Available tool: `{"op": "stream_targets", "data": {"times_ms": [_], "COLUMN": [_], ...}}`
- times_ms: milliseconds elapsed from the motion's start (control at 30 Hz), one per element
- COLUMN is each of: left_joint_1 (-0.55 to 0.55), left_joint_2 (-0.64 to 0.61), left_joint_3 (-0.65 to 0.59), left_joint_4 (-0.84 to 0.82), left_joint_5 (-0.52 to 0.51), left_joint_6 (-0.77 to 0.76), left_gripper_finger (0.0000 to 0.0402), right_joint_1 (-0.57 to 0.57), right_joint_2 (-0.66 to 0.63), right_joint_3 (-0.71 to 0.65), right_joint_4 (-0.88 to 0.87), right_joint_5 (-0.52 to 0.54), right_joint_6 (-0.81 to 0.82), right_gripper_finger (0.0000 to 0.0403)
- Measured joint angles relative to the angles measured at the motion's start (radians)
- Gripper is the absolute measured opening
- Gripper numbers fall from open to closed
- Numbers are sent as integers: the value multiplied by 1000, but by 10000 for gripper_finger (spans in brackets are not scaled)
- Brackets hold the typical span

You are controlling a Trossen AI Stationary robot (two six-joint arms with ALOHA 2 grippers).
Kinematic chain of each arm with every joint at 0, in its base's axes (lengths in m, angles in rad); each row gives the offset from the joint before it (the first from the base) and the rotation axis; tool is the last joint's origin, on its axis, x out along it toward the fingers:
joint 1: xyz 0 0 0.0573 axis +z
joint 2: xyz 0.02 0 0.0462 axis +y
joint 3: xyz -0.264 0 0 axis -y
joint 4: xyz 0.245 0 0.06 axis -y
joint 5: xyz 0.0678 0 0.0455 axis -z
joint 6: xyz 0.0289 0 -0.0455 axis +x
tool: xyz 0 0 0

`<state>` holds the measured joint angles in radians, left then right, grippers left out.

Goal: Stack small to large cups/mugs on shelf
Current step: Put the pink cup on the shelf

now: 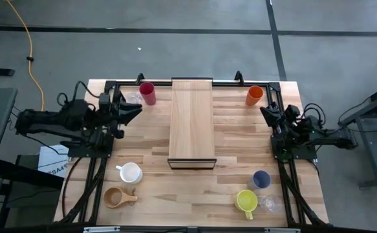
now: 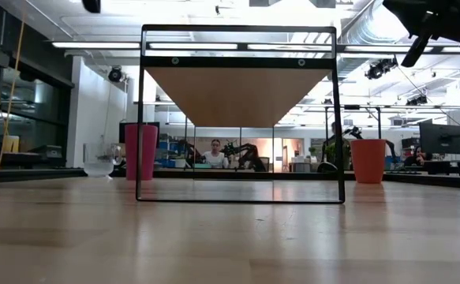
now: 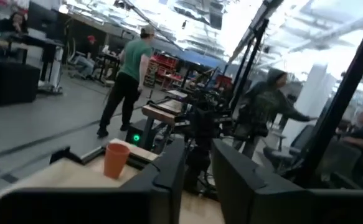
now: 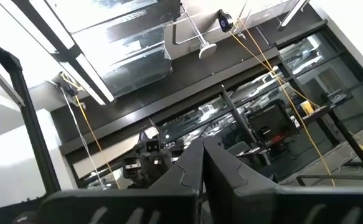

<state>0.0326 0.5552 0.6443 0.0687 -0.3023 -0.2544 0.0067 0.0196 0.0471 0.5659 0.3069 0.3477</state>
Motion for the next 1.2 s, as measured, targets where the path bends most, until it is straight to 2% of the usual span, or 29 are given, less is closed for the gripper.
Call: {"op": "stream_targets", "data": {"times_ms": [233,367,467,567,800,1000,1200], "left_joint_1": [0,0,0,0,0,0,0], "left_joint_2": [79,85,84,84,76,60,44], "left_joint_3": [76,77,76,76,76,77,77], "left_joint_4": [-21,-34,-46,-72,-166,-186,-256], "left_joint_5": [-122,-131,-145,-149,-136,-138,-190], "left_joint_6": [-64,-67,-68,-68,-116,-98,-129], "left_gripper_finger": [89,86,93,104,139,158,159], "right_joint_1": [0,0,0,0,0,0,0], "right_joint_2": [0,0,0,0,1,1,1], "right_joint_3": [0,0,1,32,155,184,184], "right_joint_4": [-5,-5,-8,-89,-343,-365,-390], "right_joint_5": [0,20,98,138,153,153,165], "right_joint_6": [-9,-7,20,29,14,10,38], "right_gripper_finger": [0,0,0,0,0,0,0]}}
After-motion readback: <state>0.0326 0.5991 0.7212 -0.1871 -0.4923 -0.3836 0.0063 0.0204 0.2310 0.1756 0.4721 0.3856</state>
